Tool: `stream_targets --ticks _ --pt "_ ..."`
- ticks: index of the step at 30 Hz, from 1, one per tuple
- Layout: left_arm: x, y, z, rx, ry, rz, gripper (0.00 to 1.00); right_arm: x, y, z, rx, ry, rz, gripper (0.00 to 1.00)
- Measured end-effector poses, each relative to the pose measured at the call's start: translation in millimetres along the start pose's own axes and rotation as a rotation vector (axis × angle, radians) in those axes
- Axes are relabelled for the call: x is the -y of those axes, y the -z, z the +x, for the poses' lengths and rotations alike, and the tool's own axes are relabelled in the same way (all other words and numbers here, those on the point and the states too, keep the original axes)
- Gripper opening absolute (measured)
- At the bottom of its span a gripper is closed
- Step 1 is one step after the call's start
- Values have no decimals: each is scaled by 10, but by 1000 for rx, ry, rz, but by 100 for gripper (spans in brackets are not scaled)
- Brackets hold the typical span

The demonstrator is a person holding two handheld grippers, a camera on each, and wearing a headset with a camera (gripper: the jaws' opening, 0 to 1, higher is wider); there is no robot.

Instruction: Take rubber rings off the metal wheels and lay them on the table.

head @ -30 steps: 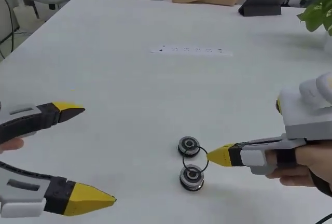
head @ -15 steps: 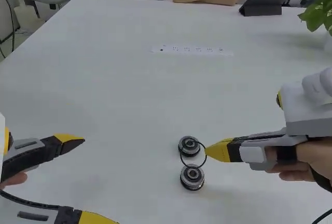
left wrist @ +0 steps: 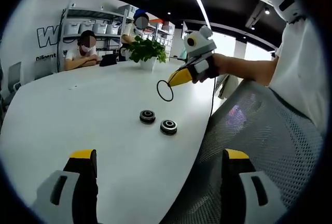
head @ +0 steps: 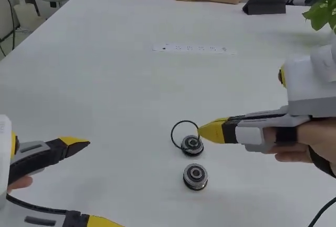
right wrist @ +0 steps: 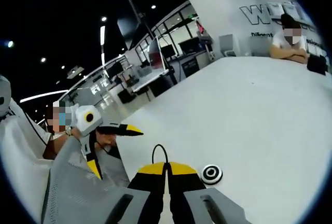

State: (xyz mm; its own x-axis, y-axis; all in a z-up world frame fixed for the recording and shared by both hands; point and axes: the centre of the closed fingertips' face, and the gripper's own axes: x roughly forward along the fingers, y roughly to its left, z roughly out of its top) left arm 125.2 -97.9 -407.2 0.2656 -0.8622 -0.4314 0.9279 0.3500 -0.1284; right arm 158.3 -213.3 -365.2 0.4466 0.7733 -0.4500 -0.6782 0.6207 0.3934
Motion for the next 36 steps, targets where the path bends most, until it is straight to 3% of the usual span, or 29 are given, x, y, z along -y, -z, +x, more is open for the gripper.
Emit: stream_targets --ticks 3,13,16,19,25,36 --pt "-5 8 0 -6 -3 8 99 -47 -62 34 5 -12 -13 0" --pt "8 -19 3 8 1 7 99 -176 -133 302 -53 -49 -84 0" --pt "2 -27 -2 14 -3 7 99 -197 -77 421 -93 -63 -105 0" --pt "-7 -22 -4 11 -9 6 99 -147 42 535 -144 -44 -136 0" --pt "-23 -33 -7 19 -13 7 99 -69 307 707 -231 -42 -124 0" --pt "-33 -46 -15 25 -14 8 99 68 565 843 -319 -28 -116 0"
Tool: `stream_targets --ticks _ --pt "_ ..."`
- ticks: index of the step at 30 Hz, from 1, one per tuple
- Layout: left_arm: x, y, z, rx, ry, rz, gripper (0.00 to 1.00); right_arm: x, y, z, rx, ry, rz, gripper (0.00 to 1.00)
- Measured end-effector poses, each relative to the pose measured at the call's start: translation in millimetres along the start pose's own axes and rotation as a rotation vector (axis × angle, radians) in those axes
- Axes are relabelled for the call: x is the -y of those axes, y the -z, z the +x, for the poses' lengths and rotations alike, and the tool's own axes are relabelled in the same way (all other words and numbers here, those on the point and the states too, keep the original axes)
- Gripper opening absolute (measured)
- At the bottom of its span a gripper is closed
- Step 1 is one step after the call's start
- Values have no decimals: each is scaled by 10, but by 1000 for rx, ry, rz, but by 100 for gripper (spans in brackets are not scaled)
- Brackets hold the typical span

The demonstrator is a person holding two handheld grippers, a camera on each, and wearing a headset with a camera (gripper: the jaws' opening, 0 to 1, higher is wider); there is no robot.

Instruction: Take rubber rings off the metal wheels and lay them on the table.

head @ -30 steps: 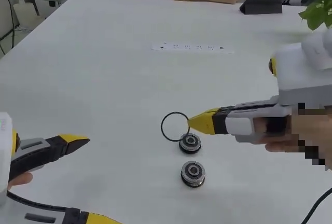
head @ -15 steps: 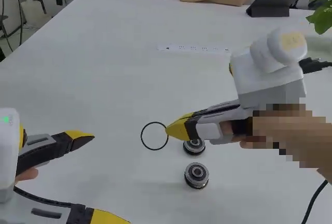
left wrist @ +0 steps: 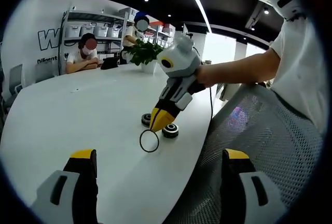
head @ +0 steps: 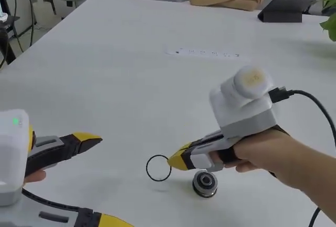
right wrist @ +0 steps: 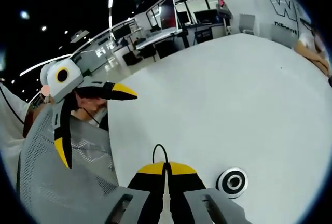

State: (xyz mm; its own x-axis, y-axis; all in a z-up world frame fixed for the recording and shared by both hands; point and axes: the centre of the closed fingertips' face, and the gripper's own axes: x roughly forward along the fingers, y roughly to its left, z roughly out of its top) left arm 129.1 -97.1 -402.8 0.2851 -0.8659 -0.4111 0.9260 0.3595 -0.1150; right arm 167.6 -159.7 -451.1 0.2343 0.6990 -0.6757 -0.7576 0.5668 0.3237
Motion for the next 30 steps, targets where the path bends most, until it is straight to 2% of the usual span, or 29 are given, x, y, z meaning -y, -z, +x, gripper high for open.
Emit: stream_targets --ticks 7,11,16,19,23,26,30 --pt "-40 -53 -37 22 -13 -5 99 92 117 98 -43 45 -8 0" --pt "-71 -74 -61 27 -27 4 99 126 155 127 -64 68 -40 0" --pt "-111 -100 -109 36 -39 0 99 154 167 125 -72 84 -51 4" --pt "-124 -86 -118 27 -44 6 99 174 175 112 -76 95 -51 5" --pt "-105 -83 -116 19 -37 16 99 166 125 30 -59 97 -56 6" --pt "-105 -91 -112 19 -34 18 99 169 42 -68 -26 106 -48 8" --pt "-102 -105 -109 19 -30 22 99 187 -34 -198 6 123 -44 14"
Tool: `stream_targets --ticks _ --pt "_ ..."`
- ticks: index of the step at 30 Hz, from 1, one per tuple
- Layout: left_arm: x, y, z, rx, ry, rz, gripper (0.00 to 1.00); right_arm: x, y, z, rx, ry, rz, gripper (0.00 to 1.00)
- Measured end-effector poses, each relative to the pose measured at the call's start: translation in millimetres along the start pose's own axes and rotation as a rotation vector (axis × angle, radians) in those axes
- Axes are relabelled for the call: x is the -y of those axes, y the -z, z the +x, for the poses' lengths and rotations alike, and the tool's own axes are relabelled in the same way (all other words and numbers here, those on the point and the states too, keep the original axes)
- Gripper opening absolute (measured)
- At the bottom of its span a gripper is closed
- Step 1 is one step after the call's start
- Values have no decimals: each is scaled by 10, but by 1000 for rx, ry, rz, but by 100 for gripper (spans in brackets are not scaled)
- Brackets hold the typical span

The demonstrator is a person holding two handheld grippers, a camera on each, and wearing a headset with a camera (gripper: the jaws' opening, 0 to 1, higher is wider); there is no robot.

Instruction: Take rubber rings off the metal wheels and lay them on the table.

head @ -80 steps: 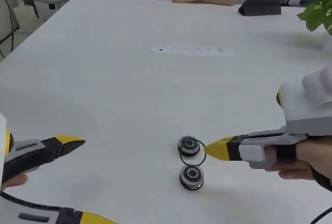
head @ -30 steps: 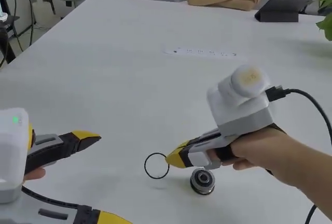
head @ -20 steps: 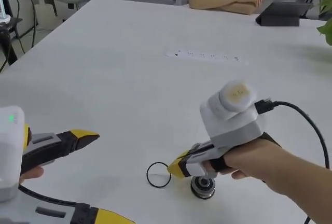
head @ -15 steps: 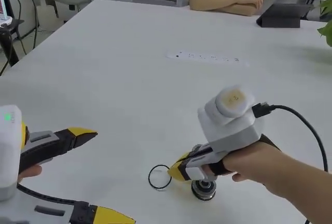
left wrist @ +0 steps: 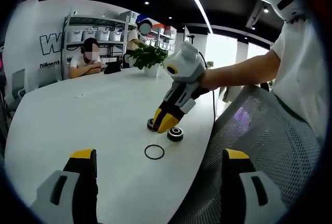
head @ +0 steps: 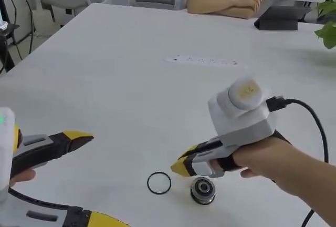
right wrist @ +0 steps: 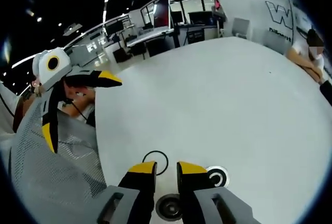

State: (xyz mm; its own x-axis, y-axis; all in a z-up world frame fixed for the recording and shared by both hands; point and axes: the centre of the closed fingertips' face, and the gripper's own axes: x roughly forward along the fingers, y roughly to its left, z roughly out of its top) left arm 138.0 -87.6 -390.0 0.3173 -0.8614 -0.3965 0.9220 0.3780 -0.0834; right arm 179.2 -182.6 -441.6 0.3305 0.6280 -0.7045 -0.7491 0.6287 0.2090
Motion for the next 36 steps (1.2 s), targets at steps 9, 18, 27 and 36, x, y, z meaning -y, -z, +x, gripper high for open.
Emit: stream_targets --ticks 9,18,27,36 --pt "33 -34 0 -16 16 18 99 -8 -153 -378 112 -5 -43 17" --pt "60 -117 19 -45 50 64 99 -76 -41 -661 183 -67 -96 21" --pt "46 -296 31 -73 76 131 99 35 219 -691 212 -55 6 23" --pt "-8 -619 48 -38 102 194 99 74 451 -650 184 -70 51 23"
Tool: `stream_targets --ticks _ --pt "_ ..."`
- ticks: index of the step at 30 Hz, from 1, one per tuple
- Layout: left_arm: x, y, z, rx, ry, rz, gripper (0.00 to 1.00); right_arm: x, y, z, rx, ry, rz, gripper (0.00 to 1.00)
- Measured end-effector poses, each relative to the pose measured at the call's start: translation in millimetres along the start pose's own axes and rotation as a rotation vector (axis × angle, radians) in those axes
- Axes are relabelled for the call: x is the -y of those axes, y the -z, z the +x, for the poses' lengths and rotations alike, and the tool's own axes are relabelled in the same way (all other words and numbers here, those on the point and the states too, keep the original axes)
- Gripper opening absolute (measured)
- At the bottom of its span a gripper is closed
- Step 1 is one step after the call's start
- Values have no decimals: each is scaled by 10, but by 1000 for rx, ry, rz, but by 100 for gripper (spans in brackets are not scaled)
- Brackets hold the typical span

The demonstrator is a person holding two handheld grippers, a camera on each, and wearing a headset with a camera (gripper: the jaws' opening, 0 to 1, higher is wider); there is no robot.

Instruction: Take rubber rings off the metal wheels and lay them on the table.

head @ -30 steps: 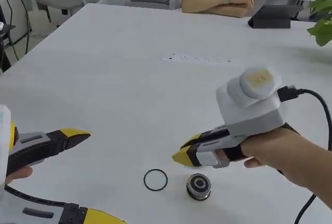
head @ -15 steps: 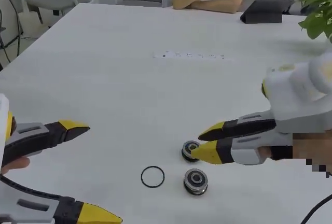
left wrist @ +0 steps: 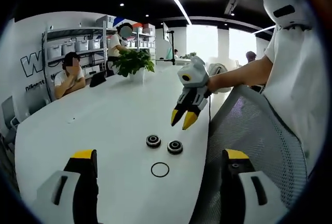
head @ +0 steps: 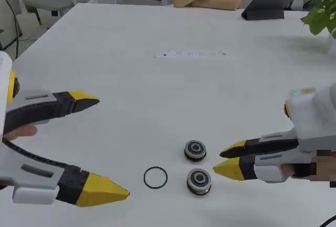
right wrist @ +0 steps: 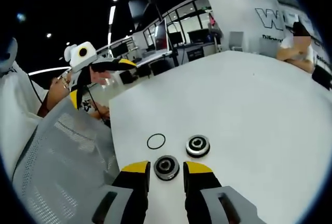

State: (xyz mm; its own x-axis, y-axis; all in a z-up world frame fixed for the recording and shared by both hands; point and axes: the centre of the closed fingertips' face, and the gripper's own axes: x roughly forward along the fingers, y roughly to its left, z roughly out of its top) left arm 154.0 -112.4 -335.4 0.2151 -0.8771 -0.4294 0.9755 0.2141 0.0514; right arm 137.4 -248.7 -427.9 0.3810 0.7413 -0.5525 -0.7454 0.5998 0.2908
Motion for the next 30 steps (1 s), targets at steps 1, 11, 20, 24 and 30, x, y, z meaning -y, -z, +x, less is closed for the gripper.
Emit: stream_targets --ticks 1,11,20,24,30 --pt "-12 -7 7 -10 1 11 99 0 10 4 -2 0 2 23" --pt "-19 -281 257 -18 71 151 95 16 251 78 -70 -5 -14 24" --pt "86 -402 583 -26 169 241 92 45 291 139 -67 -5 -20 24" --pt "47 -473 737 -11 179 234 90 67 290 148 -60 4 -20 25" --pt "97 -491 974 10 218 233 87 95 301 150 -62 15 -31 25"
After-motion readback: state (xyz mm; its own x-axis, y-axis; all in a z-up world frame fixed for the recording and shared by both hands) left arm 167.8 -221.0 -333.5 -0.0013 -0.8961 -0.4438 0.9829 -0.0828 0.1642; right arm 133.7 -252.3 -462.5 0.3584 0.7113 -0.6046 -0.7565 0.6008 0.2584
